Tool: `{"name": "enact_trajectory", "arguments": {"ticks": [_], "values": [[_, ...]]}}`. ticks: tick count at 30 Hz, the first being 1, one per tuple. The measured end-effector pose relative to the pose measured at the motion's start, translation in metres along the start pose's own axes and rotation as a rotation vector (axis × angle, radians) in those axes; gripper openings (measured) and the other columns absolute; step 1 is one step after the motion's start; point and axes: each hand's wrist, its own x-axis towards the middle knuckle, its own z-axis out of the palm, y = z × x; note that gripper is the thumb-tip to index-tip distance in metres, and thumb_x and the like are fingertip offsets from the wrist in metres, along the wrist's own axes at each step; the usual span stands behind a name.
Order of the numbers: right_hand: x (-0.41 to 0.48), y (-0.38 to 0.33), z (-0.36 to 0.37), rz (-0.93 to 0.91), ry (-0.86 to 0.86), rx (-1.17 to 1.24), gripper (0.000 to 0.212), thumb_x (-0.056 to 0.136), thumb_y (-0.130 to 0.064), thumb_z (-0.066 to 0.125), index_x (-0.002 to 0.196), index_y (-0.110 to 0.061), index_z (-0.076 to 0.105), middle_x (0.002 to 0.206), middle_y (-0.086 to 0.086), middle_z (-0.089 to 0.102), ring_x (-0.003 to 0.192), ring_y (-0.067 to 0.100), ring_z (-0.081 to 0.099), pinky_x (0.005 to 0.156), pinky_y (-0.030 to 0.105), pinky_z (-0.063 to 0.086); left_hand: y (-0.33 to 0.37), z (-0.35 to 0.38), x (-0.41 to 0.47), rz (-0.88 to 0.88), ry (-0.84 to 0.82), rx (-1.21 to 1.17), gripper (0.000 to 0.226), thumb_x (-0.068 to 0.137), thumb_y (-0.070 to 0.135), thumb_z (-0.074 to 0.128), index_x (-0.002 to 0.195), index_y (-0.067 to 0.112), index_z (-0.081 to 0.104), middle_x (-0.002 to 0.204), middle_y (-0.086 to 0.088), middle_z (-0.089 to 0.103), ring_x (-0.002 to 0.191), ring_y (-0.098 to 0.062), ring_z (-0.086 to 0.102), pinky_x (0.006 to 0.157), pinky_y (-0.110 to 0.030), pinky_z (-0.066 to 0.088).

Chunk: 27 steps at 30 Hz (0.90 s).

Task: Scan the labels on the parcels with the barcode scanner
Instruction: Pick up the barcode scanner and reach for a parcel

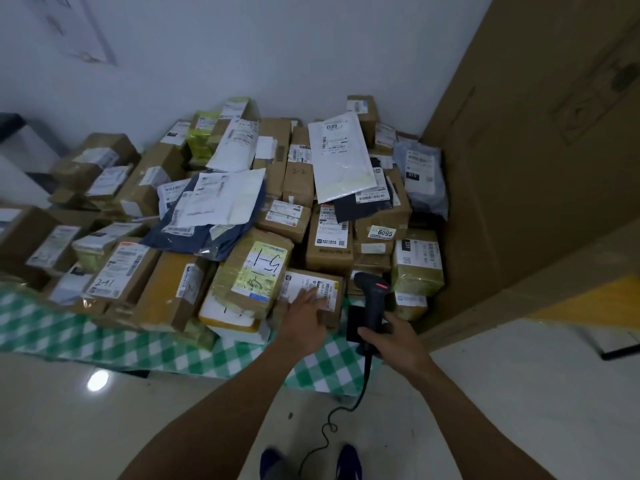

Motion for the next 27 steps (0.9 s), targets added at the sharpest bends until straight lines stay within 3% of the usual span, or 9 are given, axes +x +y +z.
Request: {"name": "enact_trajectory", "arguments": {"ticks": [2,5,9,11,14,17,20,23,27], "values": [[-0.015,-0.009,-0.001,-0.066,-0.052,0.055,0.04,0.087,-0.009,0.081,0.122,-0.019,0.063,0.109,0.005,0.071,0.097,0.018,0.071,0.079,0.03,0.062,-0.004,-0.004,-0.009,0.014,0.091,-0.145,0.037,0.101,0.018,0.053,0.137,0.019,0.061,0.156,0.001,0.042,0.146,-0.022,0.039,0.121,-0.036,0.029],[-0.028,-0.026,0.01,-0.146,-0.149,0.02,0.044,0.082,-0.002,0.08,0.118,-0.019,0.062,0.101,0.006,0.074,0.098,0.019,0.071,0.093,0.04,0.058,-0.013,-0.019,-0.038,0.071,0.308,-0.264,0.028,0.101,0.02,0.057,0.126,0.018,0.069,0.141,0.005,0.056,0.126,-0.013,0.057,0.107,-0.033,0.048],[-0.042,-0.066,0.051,-0.255,-0.202,0.102,0.019,0.095,-0.019,0.073,0.108,-0.007,0.066,0.093,0.009,0.075,0.088,0.017,0.072,0.081,0.026,0.055,-0.033,-0.056,-0.09,0.076,0.55,-0.328,0.023,0.102,0.019,0.059,0.122,0.022,0.069,0.13,0.009,0.06,0.114,-0.006,0.058,0.095,-0.022,0.048],[-0.054,-0.089,0.08,-0.318,-0.22,0.07,0.025,0.099,-0.028,0.067,0.092,-0.004,0.069,0.072,0.002,0.07,0.069,0.01,0.068,0.065,0.015,0.049,-0.057,-0.072,-0.113,0.029,0.646,-0.333,0.022,0.102,0.02,0.058,0.12,0.027,0.068,0.126,0.013,0.059,0.113,-0.005,0.058,0.093,-0.021,0.047],[-0.065,-0.111,0.134,-0.389,-0.279,-0.067,0.031,0.099,-0.036,0.066,0.078,-0.013,0.072,0.058,-0.002,0.063,0.056,0.012,0.061,0.059,0.022,0.048,-0.101,-0.093,-0.145,-0.089,0.734,-0.288,0.027,0.101,0.021,0.06,0.127,0.029,0.061,0.129,0.011,0.058,0.116,-0.013,0.055,0.093,-0.03,0.048],[-0.071,-0.128,0.192,-0.431,-0.335,-0.089,0.022,0.096,-0.033,0.072,0.09,-0.011,0.076,0.065,0.004,0.067,0.063,0.018,0.066,0.062,0.032,0.057,-0.151,-0.116,-0.176,-0.188,0.792,-0.244,0.034,0.098,0.021,0.063,0.131,0.025,0.06,0.133,0.004,0.058,0.122,-0.019,0.052,0.099,-0.036,0.048],[-0.076,-0.149,0.254,-0.506,-0.409,-0.148,0.006,0.096,-0.019,0.073,0.099,-0.015,0.071,0.07,-0.004,0.069,0.066,0.008,0.068,0.065,0.026,0.055,-0.208,-0.14,-0.207,-0.26,0.821,-0.221,0.038,0.096,0.022,0.067,0.133,0.023,0.061,0.137,0.004,0.057,0.127,-0.016,0.049,0.105,-0.034,0.046],[-0.08,-0.167,0.323,-0.548,-0.492,-0.186,0.03,0.094,-0.025,0.075,0.121,-0.031,0.063,0.084,-0.021,0.069,0.076,-0.004,0.065,0.071,0.02,0.049,-0.271,-0.168,-0.24,-0.311,0.832,-0.223,0.041,0.094,0.025,0.07,0.134,0.024,0.061,0.139,0.006,0.055,0.131,-0.015,0.047,0.108,-0.025,0.038],[-0.086,-0.191,0.408,-0.593,-0.514,-0.27,0.047,0.092,-0.036,0.077,0.13,-0.046,0.053,0.117,-0.024,0.066,0.103,-0.006,0.064,0.08,0.012,0.049,-0.35,-0.201,-0.28,-0.375,0.834,-0.191,0.043,0.094,0.028,0.071,0.136,0.021,0.061,0.14,0.002,0.056,0.132,-0.019,0.046,0.111,-0.034,0.041]]}}
